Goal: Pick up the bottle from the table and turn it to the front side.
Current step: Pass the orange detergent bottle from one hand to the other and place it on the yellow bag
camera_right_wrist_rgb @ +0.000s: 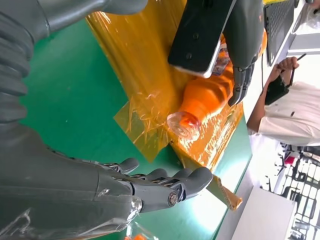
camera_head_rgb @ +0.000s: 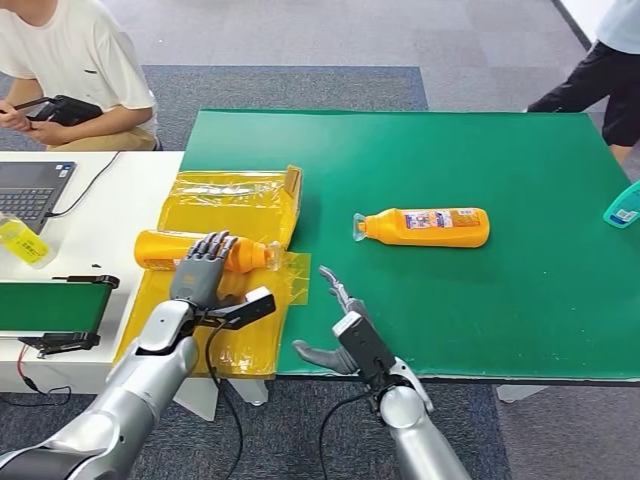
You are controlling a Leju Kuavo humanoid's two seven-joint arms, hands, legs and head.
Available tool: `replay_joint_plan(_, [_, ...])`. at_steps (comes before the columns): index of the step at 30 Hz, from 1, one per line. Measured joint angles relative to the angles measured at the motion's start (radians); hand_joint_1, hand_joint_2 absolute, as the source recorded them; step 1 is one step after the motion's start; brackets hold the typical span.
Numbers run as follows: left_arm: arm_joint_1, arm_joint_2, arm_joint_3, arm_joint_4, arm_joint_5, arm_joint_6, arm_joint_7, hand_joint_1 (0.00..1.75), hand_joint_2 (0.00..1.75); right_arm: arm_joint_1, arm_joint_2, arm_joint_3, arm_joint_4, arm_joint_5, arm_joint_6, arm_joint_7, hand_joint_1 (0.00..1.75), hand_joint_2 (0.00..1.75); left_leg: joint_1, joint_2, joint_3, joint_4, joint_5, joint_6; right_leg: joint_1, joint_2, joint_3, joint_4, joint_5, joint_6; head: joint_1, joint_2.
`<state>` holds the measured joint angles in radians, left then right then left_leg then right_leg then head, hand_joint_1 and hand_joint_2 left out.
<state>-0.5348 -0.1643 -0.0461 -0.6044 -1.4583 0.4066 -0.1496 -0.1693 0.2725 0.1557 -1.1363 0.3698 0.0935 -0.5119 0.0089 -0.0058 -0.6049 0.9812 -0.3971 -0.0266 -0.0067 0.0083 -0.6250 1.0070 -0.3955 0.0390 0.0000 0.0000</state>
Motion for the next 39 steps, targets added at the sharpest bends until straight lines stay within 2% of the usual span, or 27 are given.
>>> replay_joint_plan(2, [0.035,-0.014,0.001,-0.06,0.073,-0.036,-0.041,0.0,1.75,0.007,-0.001,-0.01,-0.009,0.0,-0.006,0.0,0.0,1.75,0.0,0.0,0.0,0.0,0.0,0.0,0.0,0.0,0.0,0.0,0.0,0.0,0.0,0.0])
replay_joint_plan(4, [0.081,-0.032,0.001,-0.149,0.173,-0.133,-0.06,0.0,1.75,0.021,-0.001,-0.025,-0.027,0.002,-0.01,0.004,0.0,1.75,0.0,0.0,0.0,0.0,-0.001,0.001,-0.001,0.0,0.0,0.0,0.0,0.0,0.0,0.0])
replay_joint_plan(7, [0.141,-0.049,-0.016,-0.273,0.274,-0.287,-0.027,0.0,1.75,0.046,-0.001,-0.058,-0.069,0.012,-0.004,0.018,0.0,1.75,0.0,0.0,0.0,0.0,-0.001,0.002,-0.001,0.0,0.001,-0.001,-0.001,0.001,0.0,0.0])
replay_joint_plan(10, [0.199,-0.049,-0.052,-0.363,0.315,-0.329,-0.015,0.0,1.75,0.062,0.0,-0.09,-0.11,0.023,0.009,0.026,0.0,1.75,0.0,0.0,0.0,0.0,-0.002,0.002,-0.001,0.0,0.001,-0.001,-0.001,0.001,0.0,0.0])
replay_joint_plan(15, [0.277,-0.049,-0.097,-0.442,0.323,-0.336,-0.013,0.0,1.75,0.074,0.0,-0.117,-0.142,0.027,0.016,0.029,0.0,1.75,0.0,0.0,0.0,0.0,-0.001,0.002,-0.001,0.0,0.0,-0.001,-0.001,0.001,0.0,0.0])
replay_joint_plan(33, [0.391,-0.044,-0.204,-0.664,0.315,-0.314,0.028,0.0,1.75,0.098,0.003,-0.156,-0.195,0.044,0.011,0.04,0.0,1.75,0.0,0.0,0.0,0.0,-0.001,0.002,-0.001,0.0,0.0,-0.001,-0.001,0.001,0.0,0.0])
replay_joint_plan(35, [0.414,-0.044,-0.208,-0.704,0.272,-0.279,0.05,0.0,1.75,0.106,0.003,-0.16,-0.198,0.044,0.005,0.042,0.0,1.75,0.0,0.0,-0.001,0.0,-0.001,0.002,-0.001,0.0,0.0,-0.001,-0.001,0.001,0.0,0.0])
replay_joint_plan(39, [0.429,-0.045,-0.21,-0.781,0.005,-0.204,0.19,0.0,1.75,0.118,0.003,-0.165,-0.208,0.056,0.0,0.052,0.0,1.75,0.0,0.0,-0.001,0.0,-0.001,0.002,-0.001,0.0,0.0,-0.001,-0.001,0.002,0.0,0.0])
